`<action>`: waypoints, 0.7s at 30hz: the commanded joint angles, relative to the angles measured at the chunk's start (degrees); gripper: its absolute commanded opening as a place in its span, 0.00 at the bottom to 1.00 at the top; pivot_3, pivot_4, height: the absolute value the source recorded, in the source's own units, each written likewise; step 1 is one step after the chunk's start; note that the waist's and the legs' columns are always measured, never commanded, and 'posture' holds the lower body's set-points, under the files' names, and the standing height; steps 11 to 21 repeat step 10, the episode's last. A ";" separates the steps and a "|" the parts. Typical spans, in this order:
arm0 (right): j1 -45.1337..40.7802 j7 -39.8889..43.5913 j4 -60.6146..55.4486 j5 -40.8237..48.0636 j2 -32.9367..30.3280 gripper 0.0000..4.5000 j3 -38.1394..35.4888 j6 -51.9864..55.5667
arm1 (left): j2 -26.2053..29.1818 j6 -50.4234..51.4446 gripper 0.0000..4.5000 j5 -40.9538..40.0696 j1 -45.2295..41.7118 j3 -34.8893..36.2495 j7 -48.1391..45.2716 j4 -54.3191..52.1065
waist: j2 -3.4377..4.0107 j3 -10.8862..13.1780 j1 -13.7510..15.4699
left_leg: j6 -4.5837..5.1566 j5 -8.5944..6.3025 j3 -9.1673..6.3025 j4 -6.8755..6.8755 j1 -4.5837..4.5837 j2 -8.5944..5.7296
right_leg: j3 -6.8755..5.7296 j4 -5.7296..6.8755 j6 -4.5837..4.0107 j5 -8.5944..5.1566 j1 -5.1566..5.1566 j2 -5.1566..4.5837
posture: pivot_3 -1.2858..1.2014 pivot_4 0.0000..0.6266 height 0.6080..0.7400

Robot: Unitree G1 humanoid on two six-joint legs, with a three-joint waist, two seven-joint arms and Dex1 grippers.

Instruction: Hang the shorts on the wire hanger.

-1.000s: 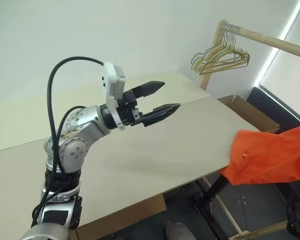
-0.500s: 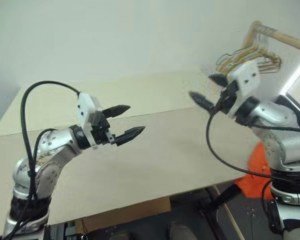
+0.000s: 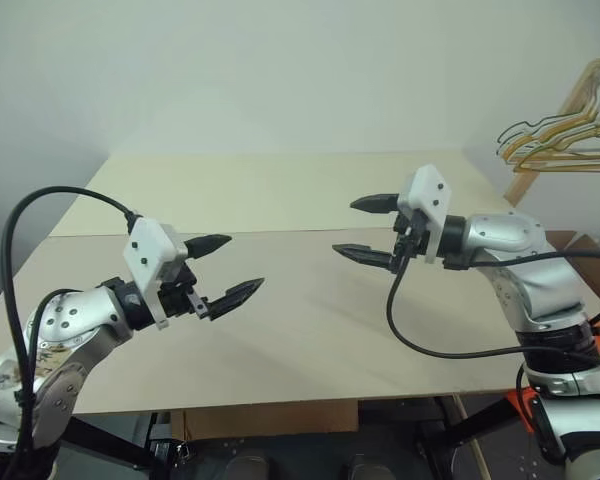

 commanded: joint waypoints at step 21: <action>4.70 1.03 -3.68 -1.07 -0.53 0.99 -1.76 -3.07 | 2.71 2.29 1.00 -3.81 0.73 4.36 -0.33 -1.93 | -0.04 -0.03 2.16 | -0.15 0.10 -0.04 0.02 -0.72 -0.08 | -0.14 0.11 -0.14 0.10 -0.75 0.13 | 0.63 0.00 1.00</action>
